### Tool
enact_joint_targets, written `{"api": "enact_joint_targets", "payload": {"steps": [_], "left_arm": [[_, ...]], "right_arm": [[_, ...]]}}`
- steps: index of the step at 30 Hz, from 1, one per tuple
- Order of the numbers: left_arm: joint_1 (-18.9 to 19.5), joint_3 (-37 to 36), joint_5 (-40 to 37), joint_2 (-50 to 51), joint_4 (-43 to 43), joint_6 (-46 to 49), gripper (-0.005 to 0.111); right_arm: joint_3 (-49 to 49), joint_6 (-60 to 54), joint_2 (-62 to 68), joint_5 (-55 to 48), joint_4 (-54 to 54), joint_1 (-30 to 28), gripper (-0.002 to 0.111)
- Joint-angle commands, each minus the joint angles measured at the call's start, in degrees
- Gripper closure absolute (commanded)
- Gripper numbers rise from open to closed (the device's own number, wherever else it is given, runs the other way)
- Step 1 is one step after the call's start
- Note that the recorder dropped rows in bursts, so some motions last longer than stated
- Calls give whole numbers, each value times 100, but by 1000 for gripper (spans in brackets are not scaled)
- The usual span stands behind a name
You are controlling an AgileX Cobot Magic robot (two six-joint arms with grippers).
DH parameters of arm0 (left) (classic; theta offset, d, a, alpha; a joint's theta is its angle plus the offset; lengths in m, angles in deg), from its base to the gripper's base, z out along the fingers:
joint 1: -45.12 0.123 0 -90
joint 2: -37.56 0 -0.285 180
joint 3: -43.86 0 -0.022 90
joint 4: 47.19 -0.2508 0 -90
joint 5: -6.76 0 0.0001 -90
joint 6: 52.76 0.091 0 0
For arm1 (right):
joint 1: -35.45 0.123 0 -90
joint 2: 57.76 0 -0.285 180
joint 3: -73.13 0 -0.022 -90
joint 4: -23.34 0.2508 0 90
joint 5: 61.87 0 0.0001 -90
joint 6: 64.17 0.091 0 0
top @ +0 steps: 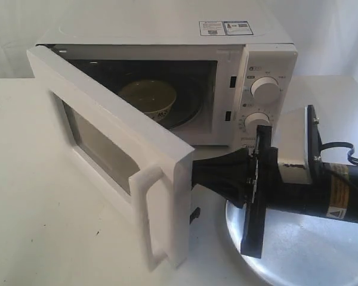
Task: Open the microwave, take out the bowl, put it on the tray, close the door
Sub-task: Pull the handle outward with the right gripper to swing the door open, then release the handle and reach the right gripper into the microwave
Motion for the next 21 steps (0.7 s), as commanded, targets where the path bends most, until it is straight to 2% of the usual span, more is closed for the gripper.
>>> {"api": "enact_joint_targets", "payload": {"steps": [1,3,5,9,15,21], "left_arm": [[-23,16,21,-12,45,0,107],[-23,16,21,-12,45,0,107],[-23,16,21,-12,45,0,107],[-23,16,21,-12,45,0,107],[-23,16,21,-12,45,0,107],[-23,16,21,-12,45,0,107]], "right_arm": [[94,-69,-3,99,271,197,108],[94,-180,-3,-690,1110,197,108],[94,-365,61,-908,1683,197,108],[329,-505,419,-700,1633,324,108],[1022,-796,1167,-1112,1723,828,108],[1377,-1655,1268,-1943,2620,840,108]]}}
